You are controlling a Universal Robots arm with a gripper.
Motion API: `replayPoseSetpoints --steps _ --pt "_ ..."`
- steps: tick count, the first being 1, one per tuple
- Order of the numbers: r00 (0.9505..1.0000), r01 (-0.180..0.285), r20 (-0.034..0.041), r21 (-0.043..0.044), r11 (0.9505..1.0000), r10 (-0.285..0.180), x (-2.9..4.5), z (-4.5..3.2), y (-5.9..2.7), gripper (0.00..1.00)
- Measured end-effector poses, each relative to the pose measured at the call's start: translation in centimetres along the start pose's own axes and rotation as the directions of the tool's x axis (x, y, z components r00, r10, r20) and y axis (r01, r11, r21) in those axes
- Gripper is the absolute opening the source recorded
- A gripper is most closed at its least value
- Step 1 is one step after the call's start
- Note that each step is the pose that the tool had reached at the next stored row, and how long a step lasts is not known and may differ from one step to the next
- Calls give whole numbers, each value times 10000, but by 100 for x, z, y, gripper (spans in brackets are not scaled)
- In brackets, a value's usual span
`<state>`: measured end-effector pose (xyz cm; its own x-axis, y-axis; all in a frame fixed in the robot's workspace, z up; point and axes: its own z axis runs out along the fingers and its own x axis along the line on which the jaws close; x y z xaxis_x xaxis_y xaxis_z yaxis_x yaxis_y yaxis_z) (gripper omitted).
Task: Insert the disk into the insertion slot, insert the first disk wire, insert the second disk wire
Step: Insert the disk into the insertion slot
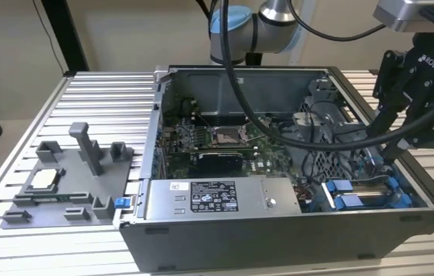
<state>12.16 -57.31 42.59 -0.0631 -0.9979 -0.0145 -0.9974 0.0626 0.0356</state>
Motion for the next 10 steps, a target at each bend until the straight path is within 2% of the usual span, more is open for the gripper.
replayPoseSetpoints --steps 1,2,5,7,8,10 --pt "10000 9 5 53 10000 -10 -7 -13 1 100" --pt "10000 29 10 176 9998 -29 -16 -16 1 100" --pt "10000 73 36 709 9975 -76 -45 -17 3 100" --pt "9999 103 52 1072 9942 -110 -79 -16 5 100" --pt "9999 116 55 1226 9924 -124 -106 -15 7 100" --pt "9999 146 51 1478 9889 -155 -166 -13 11 100"
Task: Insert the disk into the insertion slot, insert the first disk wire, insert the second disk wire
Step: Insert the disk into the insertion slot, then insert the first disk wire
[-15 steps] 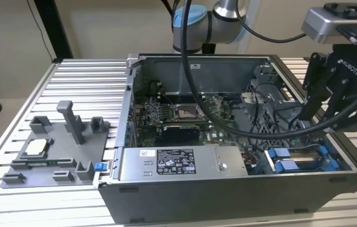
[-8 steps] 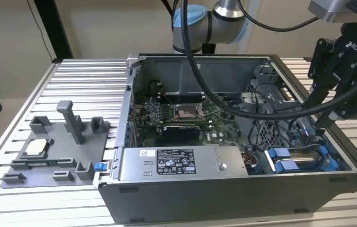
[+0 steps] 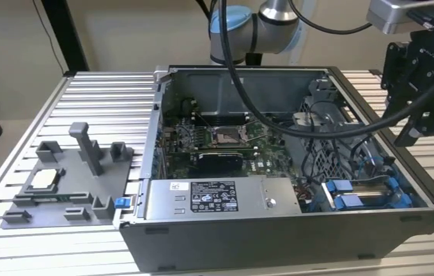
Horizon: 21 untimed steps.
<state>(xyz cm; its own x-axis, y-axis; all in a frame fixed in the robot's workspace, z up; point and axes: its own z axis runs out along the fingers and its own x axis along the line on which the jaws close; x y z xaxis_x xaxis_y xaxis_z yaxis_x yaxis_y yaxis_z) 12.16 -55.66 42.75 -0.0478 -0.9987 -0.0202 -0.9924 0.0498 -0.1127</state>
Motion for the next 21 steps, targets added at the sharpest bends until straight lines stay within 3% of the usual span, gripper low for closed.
replayPoseSetpoints --steps 2,8,14,21 --pt "10000 37 -22 168 9999 -37 -61 5 5 100" --pt "9995 197 -234 239 9995 -192 -189 33 70 100" --pt "9990 369 -275 427 9984 -358 -365 112 109 100" --pt "9966 617 -573 429 9972 -592 -374 136 134 100"
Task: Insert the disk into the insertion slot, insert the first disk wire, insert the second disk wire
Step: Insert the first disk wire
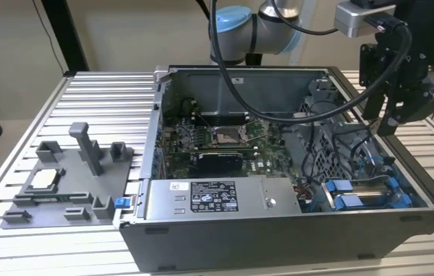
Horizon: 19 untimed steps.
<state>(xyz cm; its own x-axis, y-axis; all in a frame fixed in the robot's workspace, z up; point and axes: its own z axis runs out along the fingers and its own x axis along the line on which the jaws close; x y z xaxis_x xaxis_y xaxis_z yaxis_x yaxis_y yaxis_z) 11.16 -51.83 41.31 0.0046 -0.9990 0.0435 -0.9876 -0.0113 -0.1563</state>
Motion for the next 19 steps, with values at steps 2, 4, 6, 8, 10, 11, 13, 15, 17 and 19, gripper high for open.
replayPoseSetpoints --steps 2,4,6,8,10,11,13,15,17,19 --pt "10000 26 -32 1 10000 -26 0 1 13 100" --pt "10000 36 -34 1 10000 -36 0 0 27 100" --pt "10000 54 -32 7 10000 -54 -1 4 27 100" --pt "10000 72 -33 14 10000 -72 -1 6 28 100" --pt "10000 93 -27 37 10000 -92 -1 13 30 100" --pt "9999 113 -24 51 9999 -113 -2 17 30 100" --pt "9998 196 -16 82 9998 -196 -1 17 36 100" --pt "9995 324 9 97 9994 -324 -1 18 50 100" --pt "9989 461 23 114 9989 -462 -1 17 63 100" --pt "9980 637 20 148 9979 -637 -1 15 68 100"
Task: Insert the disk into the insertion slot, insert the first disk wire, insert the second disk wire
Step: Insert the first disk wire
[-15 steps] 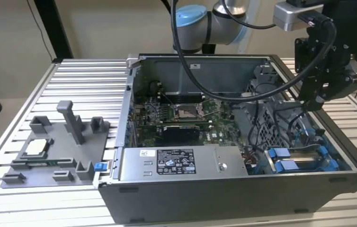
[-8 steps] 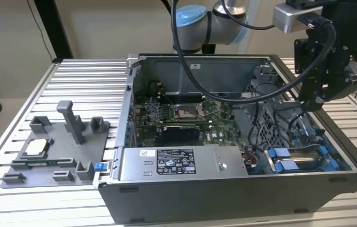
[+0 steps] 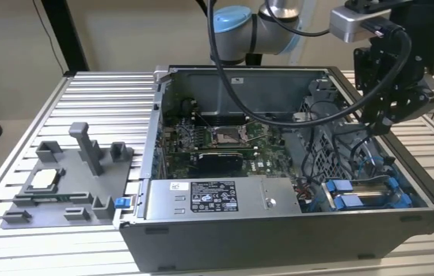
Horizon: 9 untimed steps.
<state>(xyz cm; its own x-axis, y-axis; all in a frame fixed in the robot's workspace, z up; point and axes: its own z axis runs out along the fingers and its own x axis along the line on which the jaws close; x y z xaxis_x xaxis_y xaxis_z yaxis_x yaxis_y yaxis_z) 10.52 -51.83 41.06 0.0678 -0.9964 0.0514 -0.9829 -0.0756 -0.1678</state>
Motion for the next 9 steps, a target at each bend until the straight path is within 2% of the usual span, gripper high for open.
replayPoseSetpoints --steps 5,9 --pt "9986 529 -11 90 9986 -529 0 0 2 100" --pt "9970 766 -78 138 9970 -765 -2 -4 23 100"
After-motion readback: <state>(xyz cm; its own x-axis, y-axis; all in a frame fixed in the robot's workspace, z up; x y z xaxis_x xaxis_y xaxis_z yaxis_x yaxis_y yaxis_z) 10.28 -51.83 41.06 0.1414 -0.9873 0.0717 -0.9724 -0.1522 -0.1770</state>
